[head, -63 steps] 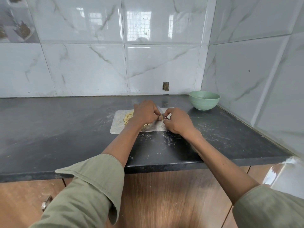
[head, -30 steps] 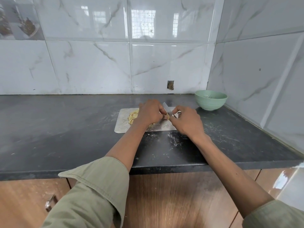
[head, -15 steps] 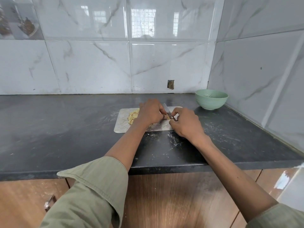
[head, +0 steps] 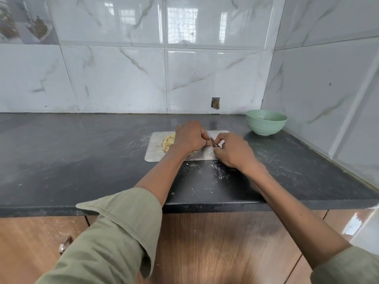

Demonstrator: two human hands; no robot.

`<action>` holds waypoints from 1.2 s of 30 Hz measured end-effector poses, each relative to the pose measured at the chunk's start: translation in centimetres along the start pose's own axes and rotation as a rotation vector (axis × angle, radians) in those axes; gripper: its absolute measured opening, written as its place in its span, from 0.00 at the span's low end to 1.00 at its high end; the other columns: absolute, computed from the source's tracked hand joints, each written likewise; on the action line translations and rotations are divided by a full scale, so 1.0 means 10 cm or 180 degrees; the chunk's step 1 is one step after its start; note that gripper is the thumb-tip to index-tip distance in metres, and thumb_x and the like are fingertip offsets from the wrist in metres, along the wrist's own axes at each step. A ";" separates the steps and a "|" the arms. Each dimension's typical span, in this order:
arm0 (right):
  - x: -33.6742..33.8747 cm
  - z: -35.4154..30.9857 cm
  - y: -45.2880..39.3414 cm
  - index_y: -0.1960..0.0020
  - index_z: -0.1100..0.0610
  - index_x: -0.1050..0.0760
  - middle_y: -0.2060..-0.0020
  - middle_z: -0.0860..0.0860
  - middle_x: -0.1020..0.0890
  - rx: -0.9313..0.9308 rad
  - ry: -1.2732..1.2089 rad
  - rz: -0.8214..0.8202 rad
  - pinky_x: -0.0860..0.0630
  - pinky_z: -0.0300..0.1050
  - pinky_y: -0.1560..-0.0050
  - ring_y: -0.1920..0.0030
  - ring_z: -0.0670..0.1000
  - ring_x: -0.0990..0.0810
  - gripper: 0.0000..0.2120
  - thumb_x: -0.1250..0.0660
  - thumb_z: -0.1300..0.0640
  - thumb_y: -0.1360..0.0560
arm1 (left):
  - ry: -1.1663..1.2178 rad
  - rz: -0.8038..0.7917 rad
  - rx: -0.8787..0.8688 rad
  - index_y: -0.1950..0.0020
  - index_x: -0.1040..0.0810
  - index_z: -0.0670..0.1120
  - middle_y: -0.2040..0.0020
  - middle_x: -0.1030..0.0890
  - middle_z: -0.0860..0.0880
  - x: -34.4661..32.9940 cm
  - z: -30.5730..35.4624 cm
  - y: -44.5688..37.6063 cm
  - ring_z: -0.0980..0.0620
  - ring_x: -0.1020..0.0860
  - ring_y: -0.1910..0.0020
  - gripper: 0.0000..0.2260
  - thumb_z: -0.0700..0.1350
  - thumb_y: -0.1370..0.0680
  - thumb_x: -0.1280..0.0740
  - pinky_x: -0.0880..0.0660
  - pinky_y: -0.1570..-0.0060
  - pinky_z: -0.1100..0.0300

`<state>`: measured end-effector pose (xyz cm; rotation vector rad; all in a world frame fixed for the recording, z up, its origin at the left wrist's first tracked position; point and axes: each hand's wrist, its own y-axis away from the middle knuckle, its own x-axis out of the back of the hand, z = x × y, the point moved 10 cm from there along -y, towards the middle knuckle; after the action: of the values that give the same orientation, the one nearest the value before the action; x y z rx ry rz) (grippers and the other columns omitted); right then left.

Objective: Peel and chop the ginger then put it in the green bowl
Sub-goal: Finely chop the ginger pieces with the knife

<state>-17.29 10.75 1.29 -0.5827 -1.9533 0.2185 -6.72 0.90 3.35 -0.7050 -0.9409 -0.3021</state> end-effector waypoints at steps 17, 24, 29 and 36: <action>0.05 -0.04 0.08 0.48 0.47 0.22 0.53 0.52 0.18 -0.0077 0.0031 0.0422 0.29 0.47 0.55 0.54 0.57 0.22 0.06 0.35 0.52 0.24 | 0.0129 0.0009 0.0148 0.57 0.11 0.55 0.60 0.14 0.61 -0.01 -0.09 -0.03 0.59 0.21 0.56 0.04 0.49 0.29 0.19 0.24 0.42 0.53; 0.05 -0.06 0.10 0.48 0.46 0.23 0.57 0.51 0.18 0.0026 0.0037 0.0430 0.23 0.51 0.53 0.53 0.58 0.21 0.06 0.35 0.51 0.25 | 0.0083 0.0003 0.0179 0.58 0.11 0.54 0.60 0.16 0.64 0.00 -0.10 -0.03 0.57 0.21 0.57 0.04 0.45 0.29 0.20 0.24 0.43 0.54; 0.01 -0.05 0.09 0.48 0.46 0.22 0.55 0.51 0.18 0.0027 0.0005 0.0409 0.28 0.48 0.54 0.51 0.58 0.22 0.07 0.35 0.51 0.25 | 0.0153 -0.0058 0.0203 0.56 0.10 0.52 0.58 0.13 0.57 -0.02 -0.09 -0.02 0.55 0.18 0.54 0.04 0.46 0.29 0.19 0.24 0.48 0.57; 0.02 -0.06 0.10 0.49 0.47 0.21 0.60 0.49 0.19 -0.0024 -0.0068 0.0337 0.25 0.49 0.55 0.53 0.57 0.22 0.07 0.34 0.52 0.26 | 0.0116 -0.0065 0.0224 0.57 0.10 0.53 0.58 0.13 0.56 -0.01 -0.08 0.00 0.53 0.18 0.53 0.03 0.46 0.29 0.20 0.22 0.46 0.54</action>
<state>-16.53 11.66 1.26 -0.6918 -1.9465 0.2848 -6.28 0.41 2.94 -0.6238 -0.9202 -0.2976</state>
